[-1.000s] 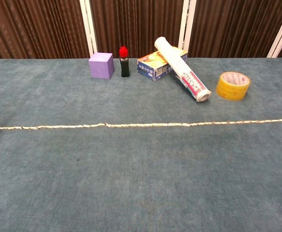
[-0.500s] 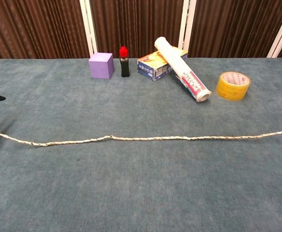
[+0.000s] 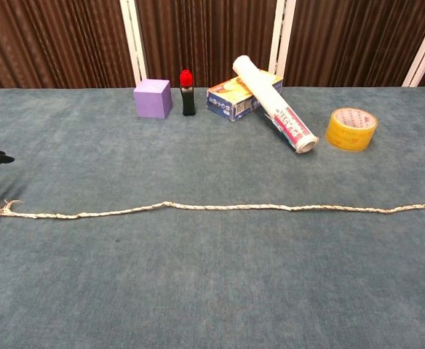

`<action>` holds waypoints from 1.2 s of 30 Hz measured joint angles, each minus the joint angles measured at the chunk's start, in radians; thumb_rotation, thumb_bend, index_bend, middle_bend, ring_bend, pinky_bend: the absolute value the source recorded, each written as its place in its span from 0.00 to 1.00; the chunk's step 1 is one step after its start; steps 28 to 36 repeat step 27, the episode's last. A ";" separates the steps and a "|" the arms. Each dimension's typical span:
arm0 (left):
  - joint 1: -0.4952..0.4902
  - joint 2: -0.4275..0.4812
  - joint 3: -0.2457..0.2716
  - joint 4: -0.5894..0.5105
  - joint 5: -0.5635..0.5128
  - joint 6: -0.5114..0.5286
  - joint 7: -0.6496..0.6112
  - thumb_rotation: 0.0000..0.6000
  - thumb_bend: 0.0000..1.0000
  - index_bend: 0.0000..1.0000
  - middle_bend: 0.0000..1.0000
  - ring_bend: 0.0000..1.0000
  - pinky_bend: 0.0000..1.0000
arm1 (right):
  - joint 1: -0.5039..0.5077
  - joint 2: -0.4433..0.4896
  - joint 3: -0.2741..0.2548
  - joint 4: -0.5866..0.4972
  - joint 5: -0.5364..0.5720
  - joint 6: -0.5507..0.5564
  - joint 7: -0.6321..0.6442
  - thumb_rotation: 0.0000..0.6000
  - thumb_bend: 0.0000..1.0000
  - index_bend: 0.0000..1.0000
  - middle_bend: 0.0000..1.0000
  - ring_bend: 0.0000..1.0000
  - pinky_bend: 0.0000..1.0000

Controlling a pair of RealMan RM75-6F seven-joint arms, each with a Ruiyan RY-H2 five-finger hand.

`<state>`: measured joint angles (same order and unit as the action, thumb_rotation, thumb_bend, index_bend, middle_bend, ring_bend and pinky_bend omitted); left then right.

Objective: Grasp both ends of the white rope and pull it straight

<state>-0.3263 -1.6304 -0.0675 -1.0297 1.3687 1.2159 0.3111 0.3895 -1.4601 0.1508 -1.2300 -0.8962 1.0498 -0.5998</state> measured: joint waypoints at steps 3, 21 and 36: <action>0.009 0.027 0.003 -0.029 0.006 0.014 -0.026 1.00 0.39 0.00 0.00 0.00 0.14 | -0.008 0.023 -0.001 -0.041 -0.013 0.023 0.012 1.00 0.36 0.00 0.00 0.00 0.00; 0.249 0.278 0.155 -0.232 0.317 0.522 -0.341 1.00 0.41 0.00 0.00 0.00 0.10 | -0.395 0.372 -0.197 -0.491 -0.473 0.600 0.263 1.00 0.32 0.00 0.00 0.00 0.00; 0.282 0.324 0.178 -0.271 0.326 0.502 -0.307 1.00 0.40 0.00 0.00 0.00 0.10 | -0.458 0.442 -0.248 -0.517 -0.562 0.629 0.348 1.00 0.32 0.00 0.00 0.00 0.00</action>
